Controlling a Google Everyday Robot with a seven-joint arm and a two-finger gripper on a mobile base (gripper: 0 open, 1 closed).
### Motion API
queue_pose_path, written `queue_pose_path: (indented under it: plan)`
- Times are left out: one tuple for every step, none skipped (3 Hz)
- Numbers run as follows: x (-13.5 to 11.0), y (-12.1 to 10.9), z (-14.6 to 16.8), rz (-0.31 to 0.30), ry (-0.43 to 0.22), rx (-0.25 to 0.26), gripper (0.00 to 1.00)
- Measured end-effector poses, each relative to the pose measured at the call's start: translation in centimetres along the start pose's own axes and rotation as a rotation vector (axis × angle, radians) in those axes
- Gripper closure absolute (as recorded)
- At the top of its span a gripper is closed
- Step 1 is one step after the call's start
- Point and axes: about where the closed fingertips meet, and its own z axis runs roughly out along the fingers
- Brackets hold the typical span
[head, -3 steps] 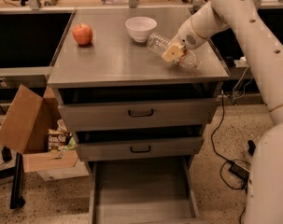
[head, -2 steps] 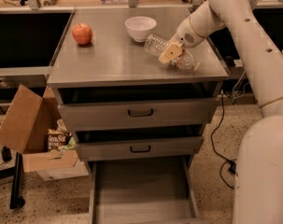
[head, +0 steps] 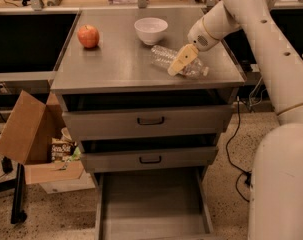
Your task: Pick water bottle from bottom drawer and place on counter
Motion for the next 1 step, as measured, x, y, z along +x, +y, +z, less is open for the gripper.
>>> queue_pose_path:
  plan:
    - [0.0, 0.0, 0.0, 0.0, 0.0, 0.0, 0.0]
